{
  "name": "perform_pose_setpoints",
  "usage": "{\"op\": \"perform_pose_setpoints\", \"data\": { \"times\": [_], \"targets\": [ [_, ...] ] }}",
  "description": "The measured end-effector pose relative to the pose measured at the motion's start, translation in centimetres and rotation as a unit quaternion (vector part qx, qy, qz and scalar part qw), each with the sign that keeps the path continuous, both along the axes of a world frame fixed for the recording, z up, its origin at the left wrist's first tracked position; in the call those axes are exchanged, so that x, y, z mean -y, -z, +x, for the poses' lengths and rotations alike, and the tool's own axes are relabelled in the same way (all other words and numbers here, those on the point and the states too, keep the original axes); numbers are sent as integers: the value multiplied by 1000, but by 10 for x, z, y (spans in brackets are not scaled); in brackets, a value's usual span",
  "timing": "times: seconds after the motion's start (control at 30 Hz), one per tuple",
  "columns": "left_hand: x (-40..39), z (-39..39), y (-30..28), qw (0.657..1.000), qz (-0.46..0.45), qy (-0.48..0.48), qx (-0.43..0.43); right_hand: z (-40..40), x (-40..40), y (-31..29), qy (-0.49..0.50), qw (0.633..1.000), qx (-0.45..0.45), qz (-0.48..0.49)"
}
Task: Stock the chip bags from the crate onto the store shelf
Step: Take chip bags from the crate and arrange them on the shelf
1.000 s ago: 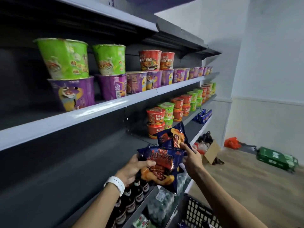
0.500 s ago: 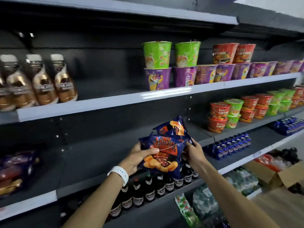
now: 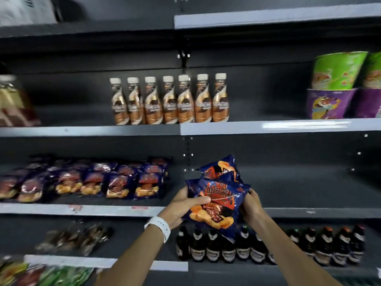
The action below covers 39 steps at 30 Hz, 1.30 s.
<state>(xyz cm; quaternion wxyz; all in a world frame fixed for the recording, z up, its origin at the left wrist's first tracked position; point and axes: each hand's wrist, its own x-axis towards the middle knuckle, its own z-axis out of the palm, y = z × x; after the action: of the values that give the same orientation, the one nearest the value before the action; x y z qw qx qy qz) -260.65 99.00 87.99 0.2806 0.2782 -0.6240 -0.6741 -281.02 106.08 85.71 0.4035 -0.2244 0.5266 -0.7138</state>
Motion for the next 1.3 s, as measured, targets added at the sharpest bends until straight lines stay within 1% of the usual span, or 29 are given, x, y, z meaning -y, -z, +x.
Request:
{"op": "perform_pose_setpoints", "data": {
  "times": [0.13, 0.3, 0.43, 0.5, 0.57, 0.63, 0.7, 0.87, 0.97, 1.1, 1.17, 1.2, 1.27, 1.3],
  "targets": [
    [32, 88, 10, 999, 9, -42, -4, 81, 51, 13, -48, 999, 20, 8],
    [75, 188, 15, 998, 26, -62, 7, 177, 114, 33, -77, 996, 0, 38],
    [108, 264, 18, 996, 44, -79, 24, 241, 161, 45, -159, 987, 19, 17],
    [124, 299, 24, 995, 45, -89, 30, 272, 175, 43, -209, 977, 43, 30],
    [141, 330, 28, 994, 45, -98, 37, 295, 194, 49, -265, 962, 34, 53],
    [154, 356, 31, 992, 48, -108, 39, 313, 212, 54, -278, 958, -6, 71],
    [166, 378, 32, 991, 51, -115, 46, 332, 229, 51, -266, 958, -25, 102],
    [199, 419, 37, 985, 60, -154, 56, 382, 277, 37, -257, 964, -31, 67],
    [227, 434, 39, 983, 47, -167, 66, 399, 311, 44, -241, 963, -54, 107],
    [270, 453, 45, 979, 39, -183, 81, 417, 356, 51, -248, 959, -61, 124],
    [293, 460, 49, 978, 40, -185, 89, 424, 379, 48, -251, 960, -53, 109],
    [303, 464, 50, 978, 42, -184, 93, 427, 390, 49, -253, 960, -66, 104],
    [320, 469, 52, 976, 47, -188, 97, 433, 409, 54, -289, 945, -127, 89],
    [330, 472, 54, 975, 53, -194, 98, 435, 419, 56, -295, 937, -158, 98]
  ]
}}
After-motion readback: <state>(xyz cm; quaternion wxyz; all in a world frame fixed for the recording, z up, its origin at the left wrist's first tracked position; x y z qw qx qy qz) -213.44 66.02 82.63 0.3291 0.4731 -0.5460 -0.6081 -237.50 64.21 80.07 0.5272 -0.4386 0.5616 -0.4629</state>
